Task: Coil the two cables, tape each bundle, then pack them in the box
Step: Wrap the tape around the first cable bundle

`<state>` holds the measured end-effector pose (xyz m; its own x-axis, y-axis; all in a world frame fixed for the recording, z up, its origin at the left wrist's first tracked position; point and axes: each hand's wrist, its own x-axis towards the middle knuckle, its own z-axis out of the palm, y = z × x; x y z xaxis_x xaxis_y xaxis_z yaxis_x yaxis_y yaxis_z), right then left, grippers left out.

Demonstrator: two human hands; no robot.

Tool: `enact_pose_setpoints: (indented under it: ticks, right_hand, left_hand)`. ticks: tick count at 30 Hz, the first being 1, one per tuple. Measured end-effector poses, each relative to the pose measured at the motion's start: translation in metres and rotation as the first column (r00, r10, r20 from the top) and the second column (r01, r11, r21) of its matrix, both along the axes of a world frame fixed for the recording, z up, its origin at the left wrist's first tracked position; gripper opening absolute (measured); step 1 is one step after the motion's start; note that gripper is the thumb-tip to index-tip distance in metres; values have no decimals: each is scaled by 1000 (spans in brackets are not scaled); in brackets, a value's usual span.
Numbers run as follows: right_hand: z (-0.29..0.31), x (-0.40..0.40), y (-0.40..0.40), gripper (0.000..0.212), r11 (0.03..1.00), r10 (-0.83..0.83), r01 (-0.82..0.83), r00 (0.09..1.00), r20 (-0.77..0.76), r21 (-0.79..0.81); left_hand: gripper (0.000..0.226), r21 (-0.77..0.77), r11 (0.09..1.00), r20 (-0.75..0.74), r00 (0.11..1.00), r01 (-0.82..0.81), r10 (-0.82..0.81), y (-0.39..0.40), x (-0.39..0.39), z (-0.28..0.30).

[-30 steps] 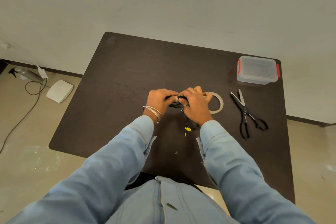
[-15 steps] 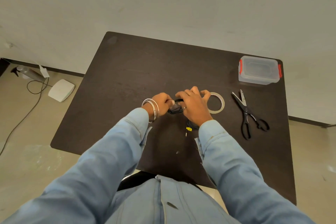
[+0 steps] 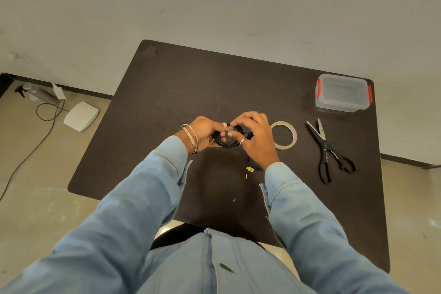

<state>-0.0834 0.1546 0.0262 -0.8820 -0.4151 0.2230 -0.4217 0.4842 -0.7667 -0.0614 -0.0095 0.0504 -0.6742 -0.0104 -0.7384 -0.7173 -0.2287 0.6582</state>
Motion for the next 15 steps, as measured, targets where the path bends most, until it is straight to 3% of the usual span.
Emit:
enact_pose_setpoints:
  ticks: [5, 9, 13, 15]
  right_hand:
    - [2, 2, -2, 8, 999, 0, 0, 1000, 4, 45]
    - [3, 3, 0, 6, 972, 30, -2, 993, -115, 233]
    - [1, 1, 2, 26, 904, 85, 25, 968, -236, 427]
    - [2, 1, 1, 26, 887, 85, 46, 962, -260, 460]
  left_hand:
    - [11, -28, 999, 2, 999, -42, 42, 0, 1, -1]
    - [9, -89, 992, -11, 996, -93, 93, 3, 0, -3]
    - [12, -197, 973, -66, 992, -119, 108, 6, 2, -3]
    - [15, -223, 968, -84, 992, -112, 95, 7, 3, -3]
